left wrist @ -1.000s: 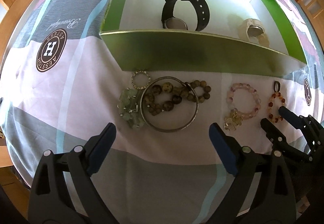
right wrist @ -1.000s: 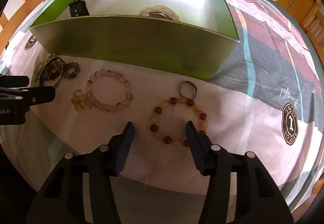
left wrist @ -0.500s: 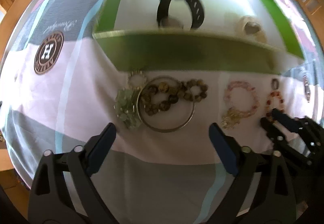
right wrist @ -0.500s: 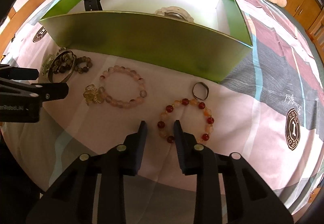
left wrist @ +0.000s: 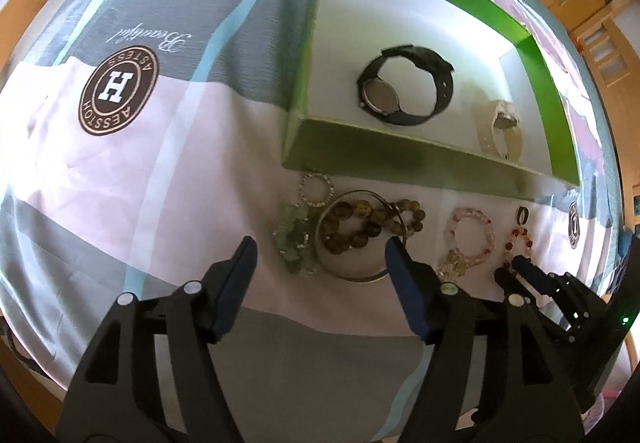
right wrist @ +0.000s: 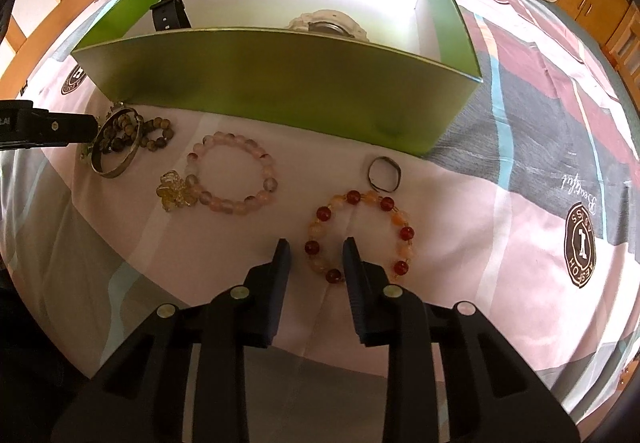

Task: Organize jewelry

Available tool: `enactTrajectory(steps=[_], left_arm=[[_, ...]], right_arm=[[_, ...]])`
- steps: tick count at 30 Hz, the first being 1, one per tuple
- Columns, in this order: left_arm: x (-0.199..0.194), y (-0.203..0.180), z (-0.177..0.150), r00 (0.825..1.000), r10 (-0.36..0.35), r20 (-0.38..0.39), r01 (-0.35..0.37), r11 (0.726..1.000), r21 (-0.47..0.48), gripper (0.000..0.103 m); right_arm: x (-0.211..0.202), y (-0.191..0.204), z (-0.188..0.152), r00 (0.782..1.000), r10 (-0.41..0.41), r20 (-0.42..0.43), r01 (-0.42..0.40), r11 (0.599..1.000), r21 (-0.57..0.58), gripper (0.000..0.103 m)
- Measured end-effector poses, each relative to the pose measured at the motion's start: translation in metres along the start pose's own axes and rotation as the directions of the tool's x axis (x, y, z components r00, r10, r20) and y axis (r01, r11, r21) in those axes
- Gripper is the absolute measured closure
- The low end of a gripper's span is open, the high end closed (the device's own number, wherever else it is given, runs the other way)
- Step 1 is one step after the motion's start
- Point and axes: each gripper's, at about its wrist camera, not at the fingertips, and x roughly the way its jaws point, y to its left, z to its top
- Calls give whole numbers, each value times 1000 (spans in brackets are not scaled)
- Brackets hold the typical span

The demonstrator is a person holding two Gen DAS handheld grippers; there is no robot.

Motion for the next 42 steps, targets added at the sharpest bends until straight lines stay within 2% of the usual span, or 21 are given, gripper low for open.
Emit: enactTrajectory(steps=[4,9,11,13,18,26,30,36,42], left_arm=[[3,-2,-1,1000,-6,-13,6,1000,14,51],[-1,13,3,1000,-14,-3,14,999,-39,52],[0,16,4,1000,-14,-6,14,999,-46,55],[0,17,4,1000,-14,-7,14,999,-45,62],[0,21,5,1000,-16,-10,15,999,-52,63],[10,33,6,999,19,-40,-22,997,-78,67],[9,37,6,999,11,-33,-14,996,-93,70],[5,48,6,999,16,-29,-19,993,-115,70],[3,46,6,997,73,-13,-74,993,-96,69]], right_arm=[[2,-4,-1,1000,4,-1,-4,1000,4,73],[2,-5,-1,1000,4,0,-4,1000,4,73],[2,-6,-1,1000,3,-1,-3,1000,3,73],[2,-6,-2,1000,2,-1,-2,1000,3,73],[0,-10,-2,1000,4,7,-4,1000,16,73],[-20,-11,5,994,45,102,-47,999,24,73],[-16,-4,3,995,38,90,-38,999,-3,73],[-12,-9,4,996,34,79,-35,999,17,73],[-15,-7,5,993,46,106,-47,999,8,73]])
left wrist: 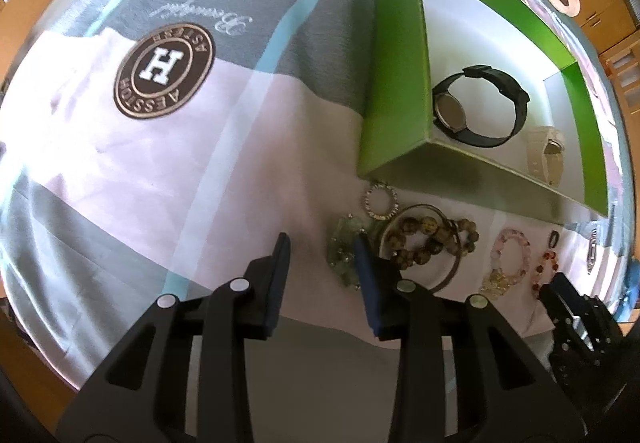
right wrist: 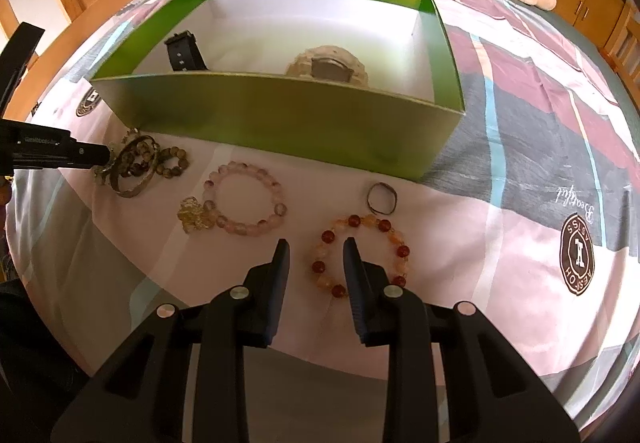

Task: Organize jewelry

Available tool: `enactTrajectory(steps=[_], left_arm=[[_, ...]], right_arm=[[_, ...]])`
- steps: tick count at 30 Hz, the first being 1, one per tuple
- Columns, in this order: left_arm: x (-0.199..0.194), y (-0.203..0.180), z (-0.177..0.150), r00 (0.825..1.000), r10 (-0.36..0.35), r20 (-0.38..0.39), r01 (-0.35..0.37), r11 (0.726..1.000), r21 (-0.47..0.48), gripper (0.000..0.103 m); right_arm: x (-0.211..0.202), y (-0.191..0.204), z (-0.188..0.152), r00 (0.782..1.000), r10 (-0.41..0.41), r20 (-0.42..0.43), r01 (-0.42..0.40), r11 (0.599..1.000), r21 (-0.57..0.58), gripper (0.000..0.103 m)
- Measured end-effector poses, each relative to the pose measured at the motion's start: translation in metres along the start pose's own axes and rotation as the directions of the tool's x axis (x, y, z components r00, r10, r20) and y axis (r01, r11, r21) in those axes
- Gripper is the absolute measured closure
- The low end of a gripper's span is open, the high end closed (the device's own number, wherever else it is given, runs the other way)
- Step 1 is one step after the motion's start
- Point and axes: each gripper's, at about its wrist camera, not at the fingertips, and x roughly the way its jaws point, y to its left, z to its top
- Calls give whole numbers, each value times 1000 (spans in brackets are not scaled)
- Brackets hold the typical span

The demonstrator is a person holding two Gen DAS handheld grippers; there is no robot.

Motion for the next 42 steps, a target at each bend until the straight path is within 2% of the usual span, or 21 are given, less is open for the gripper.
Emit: enactTrajectory(steps=[2,3,4,8,12,17,19,22,27,31,38,42], left_arm=[[2,-6,-2,1000,-1,1,1,1000,24,70],[2,-9,-3,1000,-2,2,2,999,39,76],[3,-15,-4,1000,6,6,-7,998,64,81],[7,-32,-6,998,56,32,-59,990,128,86],[5,-36,-7,996,70,58,-78,986,150,88],[-6,-45,-12,989,94,111,-114,975,191,93],[-10,-56,-14,989,82,126,-107,972,211,93],[-22,-63,-19,985,70,156,-105,967,233,94],[-49,-77,-34,979,-23,201,-37,957,288,94],[-61,-82,-40,975,-106,196,39,947,318,94],[-75,-82,-27,965,-172,200,105,945,310,94],[-75,-75,-25,964,-185,192,122,947,298,94]], right_arm=[[-3,5,2,1000,4,29,-3,1000,-20,73],[-3,9,6,999,3,42,-1,999,-34,73],[-1,12,10,999,6,50,-4,999,-40,73],[17,25,26,998,42,50,-40,998,-43,73],[41,34,26,1000,-18,11,19,998,-59,73],[41,42,17,998,-50,44,55,992,-112,74],[39,45,15,999,-32,41,37,992,-122,95],[32,51,11,999,-17,41,23,990,-140,96],[4,47,8,996,35,86,-24,991,-131,96],[-16,38,11,990,72,125,-59,993,-101,96],[-32,31,21,984,72,166,-61,995,-75,96],[-40,25,24,980,71,186,-60,996,-60,96]])
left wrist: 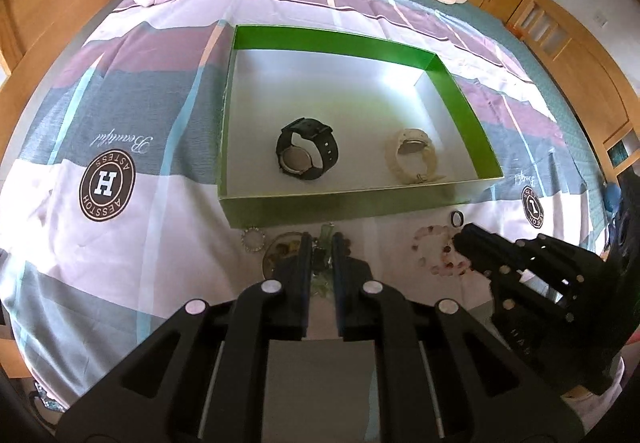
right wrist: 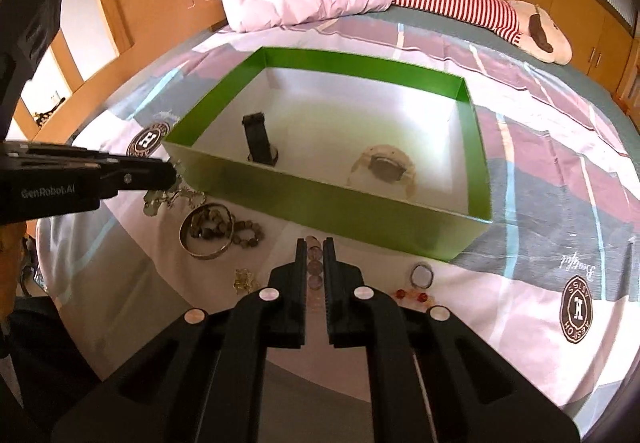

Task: Organize jewelry

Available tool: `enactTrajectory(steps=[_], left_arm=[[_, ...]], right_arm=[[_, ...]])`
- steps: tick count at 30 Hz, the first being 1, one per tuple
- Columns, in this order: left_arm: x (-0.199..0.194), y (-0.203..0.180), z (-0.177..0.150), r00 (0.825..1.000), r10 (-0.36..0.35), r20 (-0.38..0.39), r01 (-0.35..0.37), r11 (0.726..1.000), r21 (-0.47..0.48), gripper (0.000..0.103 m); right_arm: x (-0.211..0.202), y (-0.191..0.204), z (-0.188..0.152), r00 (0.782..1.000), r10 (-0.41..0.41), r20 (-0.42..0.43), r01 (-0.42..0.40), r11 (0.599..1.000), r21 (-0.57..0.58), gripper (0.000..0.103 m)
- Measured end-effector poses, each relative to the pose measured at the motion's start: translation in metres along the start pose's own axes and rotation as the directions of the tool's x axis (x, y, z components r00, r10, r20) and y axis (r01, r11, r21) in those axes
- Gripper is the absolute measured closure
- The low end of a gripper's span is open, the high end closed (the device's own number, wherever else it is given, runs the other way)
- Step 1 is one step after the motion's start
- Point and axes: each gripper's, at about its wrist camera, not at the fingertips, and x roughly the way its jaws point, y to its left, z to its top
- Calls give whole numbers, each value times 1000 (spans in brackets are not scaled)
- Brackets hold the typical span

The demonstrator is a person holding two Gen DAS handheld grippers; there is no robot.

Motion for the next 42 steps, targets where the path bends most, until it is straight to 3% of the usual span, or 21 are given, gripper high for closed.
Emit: enactTrajectory(steps=[8,14,17,23,30,32,34,35,39,42], left_arm=[[-15,-3,4,997,-56,54,56,998,11,94],[-22,-1,27,989,-81,124,81,997,8,94],[-20,6,46,986,-43,160,45,999,-13,94],[16,22,76,991,58,124,-50,997,-65,94],[54,34,82,990,130,48,-127,990,-65,93],[61,35,81,989,146,34,-144,988,-52,93],[63,34,80,988,154,26,-152,987,-42,93],[62,34,79,987,155,30,-154,987,-41,92],[46,29,74,990,135,47,-133,990,-37,86],[20,22,57,995,77,61,-76,997,-19,84]], right_arm=[[-19,-4,6,998,18,56,-19,1000,13,96],[-40,-16,21,990,20,141,-29,998,59,96],[-45,-26,36,983,13,182,-30,996,88,96],[-15,-46,65,978,-26,205,2,993,115,96],[49,-76,89,990,-60,131,36,984,176,96],[58,-78,90,991,-65,116,44,984,171,93],[58,-79,90,992,-58,113,38,984,173,72],[56,-80,90,992,-53,117,31,983,179,69],[23,-76,90,991,-24,129,0,983,185,68],[-9,-71,79,993,-8,119,-12,985,171,68]])
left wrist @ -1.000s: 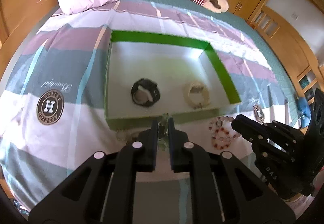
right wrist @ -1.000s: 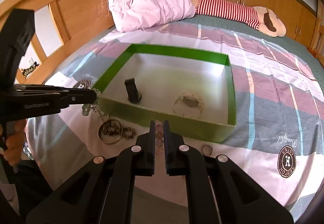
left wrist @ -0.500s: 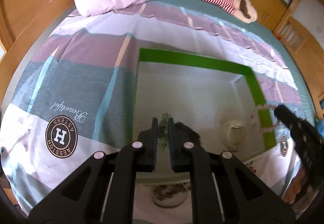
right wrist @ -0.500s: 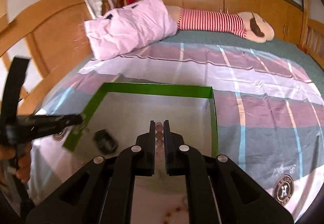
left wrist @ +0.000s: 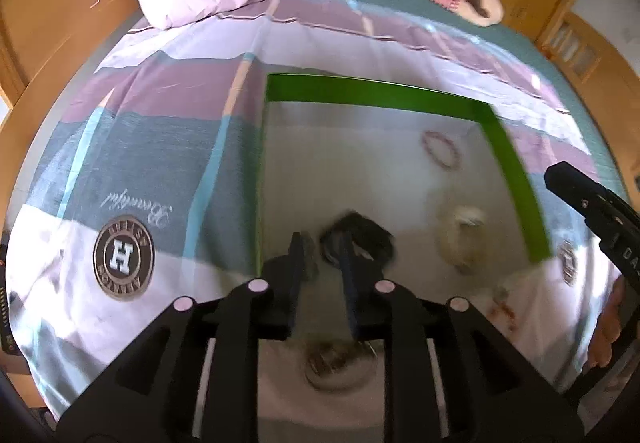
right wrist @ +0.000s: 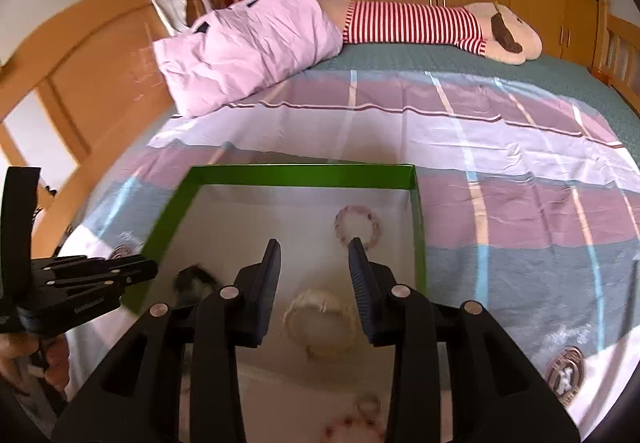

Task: Organize jewelry

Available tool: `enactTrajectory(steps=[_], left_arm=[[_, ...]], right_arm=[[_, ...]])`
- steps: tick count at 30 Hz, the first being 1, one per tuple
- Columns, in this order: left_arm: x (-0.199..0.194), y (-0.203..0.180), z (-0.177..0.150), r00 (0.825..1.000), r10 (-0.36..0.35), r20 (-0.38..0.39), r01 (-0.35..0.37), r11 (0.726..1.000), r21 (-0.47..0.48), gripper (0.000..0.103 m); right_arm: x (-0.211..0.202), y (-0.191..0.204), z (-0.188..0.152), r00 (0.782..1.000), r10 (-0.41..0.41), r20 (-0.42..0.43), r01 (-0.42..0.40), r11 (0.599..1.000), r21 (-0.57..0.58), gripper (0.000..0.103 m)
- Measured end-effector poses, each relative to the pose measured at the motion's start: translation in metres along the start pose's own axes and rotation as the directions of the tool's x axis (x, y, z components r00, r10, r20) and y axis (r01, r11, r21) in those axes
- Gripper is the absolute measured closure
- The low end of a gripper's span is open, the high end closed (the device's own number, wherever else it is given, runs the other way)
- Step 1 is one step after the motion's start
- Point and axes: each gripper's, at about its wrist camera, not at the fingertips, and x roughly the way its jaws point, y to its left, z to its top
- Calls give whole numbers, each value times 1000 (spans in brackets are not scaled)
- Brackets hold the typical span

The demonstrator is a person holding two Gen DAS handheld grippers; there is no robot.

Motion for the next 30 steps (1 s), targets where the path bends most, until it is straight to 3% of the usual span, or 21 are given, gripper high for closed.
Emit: enactTrajectory(steps=[5,10,15,21,27,30], left_arm=[[-17,-6,-44,995,-77,-66,79,996,34,79],[21,-6,-70,975,-2,-223,1,1000,-4,76],[30,-25,-68,974,-66,-215,69,998,8,73],[45,-26,-71,958,-83,-273,80,997,-22,67],[56,-40,-81,951,-26,-307,42,998,47,67],[61,-49,-83,953,31,-303,-3,996,94,78]], right_arm=[[-27,-11,-57,992,-32,-118,30,999,-23,68],[7,-44,-105,942,-111,-316,140,988,68,68],[13,-40,-107,938,-110,-329,136,989,57,68],[19,-25,-107,933,-106,-345,121,992,22,68],[22,-25,-110,927,-123,-355,132,991,2,68],[25,-25,-112,922,-132,-365,140,990,-6,68]])
